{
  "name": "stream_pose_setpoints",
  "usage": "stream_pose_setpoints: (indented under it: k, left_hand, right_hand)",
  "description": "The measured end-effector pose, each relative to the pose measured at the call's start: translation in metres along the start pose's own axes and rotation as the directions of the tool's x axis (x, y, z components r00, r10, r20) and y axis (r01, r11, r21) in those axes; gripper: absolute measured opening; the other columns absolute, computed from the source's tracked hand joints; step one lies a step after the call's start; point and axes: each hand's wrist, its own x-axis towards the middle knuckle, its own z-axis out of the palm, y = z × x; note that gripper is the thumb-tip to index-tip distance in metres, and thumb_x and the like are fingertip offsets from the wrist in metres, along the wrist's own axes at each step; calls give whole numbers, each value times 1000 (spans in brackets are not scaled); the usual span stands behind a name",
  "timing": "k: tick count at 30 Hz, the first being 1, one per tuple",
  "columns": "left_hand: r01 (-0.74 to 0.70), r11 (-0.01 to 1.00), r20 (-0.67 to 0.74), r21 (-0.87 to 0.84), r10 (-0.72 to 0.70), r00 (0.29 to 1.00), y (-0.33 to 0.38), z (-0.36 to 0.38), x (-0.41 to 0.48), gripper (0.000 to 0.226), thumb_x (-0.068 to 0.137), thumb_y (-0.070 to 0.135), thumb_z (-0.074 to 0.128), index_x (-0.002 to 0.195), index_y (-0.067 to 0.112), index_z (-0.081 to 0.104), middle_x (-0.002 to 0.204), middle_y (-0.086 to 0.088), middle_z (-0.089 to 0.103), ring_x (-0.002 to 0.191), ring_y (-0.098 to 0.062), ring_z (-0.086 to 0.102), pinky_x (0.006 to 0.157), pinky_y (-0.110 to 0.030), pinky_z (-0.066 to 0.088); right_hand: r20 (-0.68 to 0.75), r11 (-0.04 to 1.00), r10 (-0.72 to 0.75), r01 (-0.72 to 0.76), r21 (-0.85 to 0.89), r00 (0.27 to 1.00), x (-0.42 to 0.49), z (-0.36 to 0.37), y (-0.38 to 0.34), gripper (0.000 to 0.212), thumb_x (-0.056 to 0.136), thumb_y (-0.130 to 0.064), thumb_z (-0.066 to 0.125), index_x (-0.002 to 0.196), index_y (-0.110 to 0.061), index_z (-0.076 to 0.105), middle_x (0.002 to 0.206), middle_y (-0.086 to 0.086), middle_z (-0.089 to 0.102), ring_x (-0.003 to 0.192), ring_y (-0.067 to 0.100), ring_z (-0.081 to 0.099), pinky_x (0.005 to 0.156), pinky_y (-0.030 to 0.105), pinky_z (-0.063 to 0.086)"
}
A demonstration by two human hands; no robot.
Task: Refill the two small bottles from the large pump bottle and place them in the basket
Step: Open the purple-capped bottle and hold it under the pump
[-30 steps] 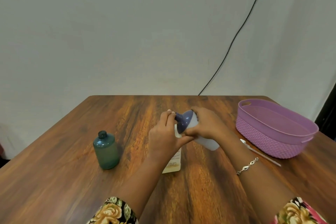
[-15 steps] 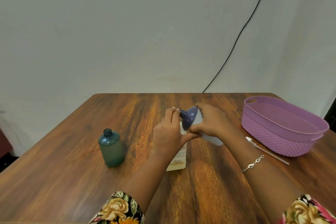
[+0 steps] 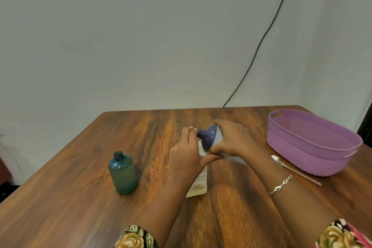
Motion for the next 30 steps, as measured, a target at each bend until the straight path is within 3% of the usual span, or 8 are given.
stream_pose_setpoints:
  k: [5,8,11,15,20,26,30]
  left_hand:
    - [-12,999,12,38,12,1000,4,-8,9,77,51,67,74,95,4,64,98,-8,64,62,-13,62,44,-16,41]
    - [-15,999,3,36,14,1000,5,-9,11,78,51,65,76,97,3,64,100,-9,64,63,-15,63,44,-18,44]
    - [-23,999,-6,49,23,1000,3,-3,4,78,48,64,78,96,3,65,98,-8,64,67,-13,64,47,-15,41]
    - [-16,999,-21,30,16,1000,3,-1,0,78,47,63,79,94,3,65,96,-8,65,65,-14,64,47,-14,40]
    - [-55,997,-18,47,56,998,3,-11,12,73,50,64,78,91,5,64,89,-6,62,57,-10,57,44,-13,34]
    - [-94,993,-56,77,99,994,-2,-2,7,76,49,65,78,91,4,65,91,-7,64,61,-11,61,46,-13,39]
    - [-109,991,-62,81,114,992,-3,-1,4,78,50,68,74,91,2,65,93,-7,65,63,-12,62,46,-15,42]
  right_hand:
    - [-33,999,-6,7,48,999,-1,-10,-2,59,61,-30,76,114,-22,50,106,1,56,92,15,49,77,29,44]
    - [-51,999,-7,9,37,999,-2,-11,-4,57,61,-29,75,111,-21,50,104,1,56,93,16,51,82,34,46]
    - [-12,999,2,-1,39,1000,-4,-6,-3,60,62,-28,76,114,-21,49,108,2,55,94,15,50,81,30,44]
    - [-2,998,7,-8,-57,1000,-5,-4,-6,60,66,-30,75,118,-22,47,116,3,55,106,19,49,93,37,38]
    - [-37,999,2,0,50,999,-4,-12,-7,51,61,-30,75,104,-24,49,103,1,56,93,16,50,82,34,46]
    - [-11,998,-2,2,58,1000,-5,-4,-5,49,65,-28,76,104,-27,48,103,-1,53,95,16,49,87,34,44]
    - [-16,999,-8,9,48,1000,-4,-2,-3,56,64,-27,76,114,-21,50,105,1,55,94,15,49,81,30,43]
